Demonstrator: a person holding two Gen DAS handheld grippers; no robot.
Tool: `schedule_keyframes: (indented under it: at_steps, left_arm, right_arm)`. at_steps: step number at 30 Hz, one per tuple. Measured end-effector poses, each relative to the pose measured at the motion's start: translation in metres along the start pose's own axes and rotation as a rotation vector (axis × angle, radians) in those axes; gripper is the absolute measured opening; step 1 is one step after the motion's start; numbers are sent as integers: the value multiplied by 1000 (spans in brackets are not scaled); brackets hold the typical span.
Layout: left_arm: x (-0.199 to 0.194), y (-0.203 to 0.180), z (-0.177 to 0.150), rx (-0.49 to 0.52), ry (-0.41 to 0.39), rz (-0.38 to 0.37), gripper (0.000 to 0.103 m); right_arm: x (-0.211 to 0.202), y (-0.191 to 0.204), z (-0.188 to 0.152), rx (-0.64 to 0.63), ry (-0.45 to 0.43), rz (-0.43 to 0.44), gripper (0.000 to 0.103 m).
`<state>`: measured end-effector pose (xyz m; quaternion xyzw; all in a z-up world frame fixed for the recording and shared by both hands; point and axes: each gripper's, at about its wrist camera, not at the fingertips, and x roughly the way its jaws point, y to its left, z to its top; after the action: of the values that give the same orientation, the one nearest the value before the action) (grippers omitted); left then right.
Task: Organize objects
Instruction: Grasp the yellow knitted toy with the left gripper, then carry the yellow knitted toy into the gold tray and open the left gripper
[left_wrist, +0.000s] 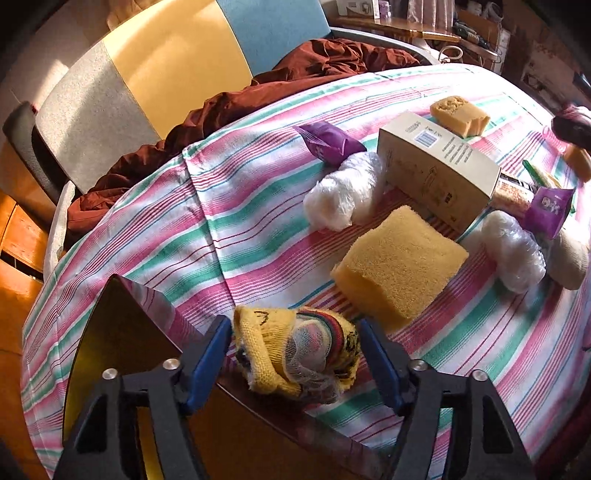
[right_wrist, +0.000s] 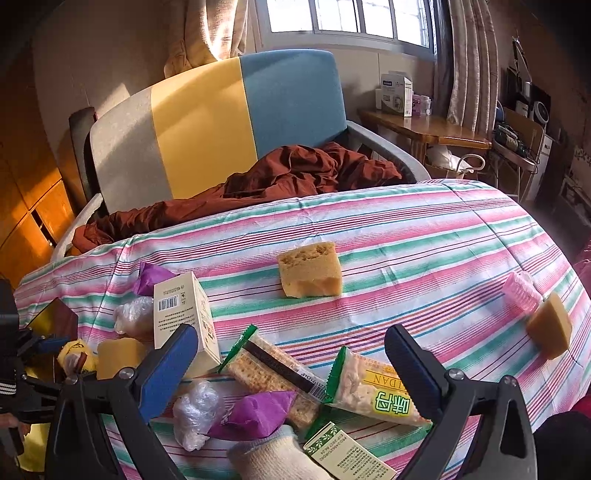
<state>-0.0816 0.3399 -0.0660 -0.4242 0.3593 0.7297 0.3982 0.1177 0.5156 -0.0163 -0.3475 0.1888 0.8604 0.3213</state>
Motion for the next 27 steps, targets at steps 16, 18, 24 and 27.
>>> schedule_keyframes:
  at_steps: [16,18,24,27]
  left_arm:
    - [-75,-15,-31,-122,-240,-63,44]
    - [-90,-19,-43,-168,-273,-95,44]
    - [-115,-22,-82,-268,-312,-151,44]
    - [-122,-19,-95,-293,-322,-139,44]
  right_arm:
    - [7,18,-5,-66,49,96,101]
    - [10,22,-7,-74,77,136,96]
    - [20,51,-21,-180,185,277,87]
    - [28,70,-34,-286,240,254,82]
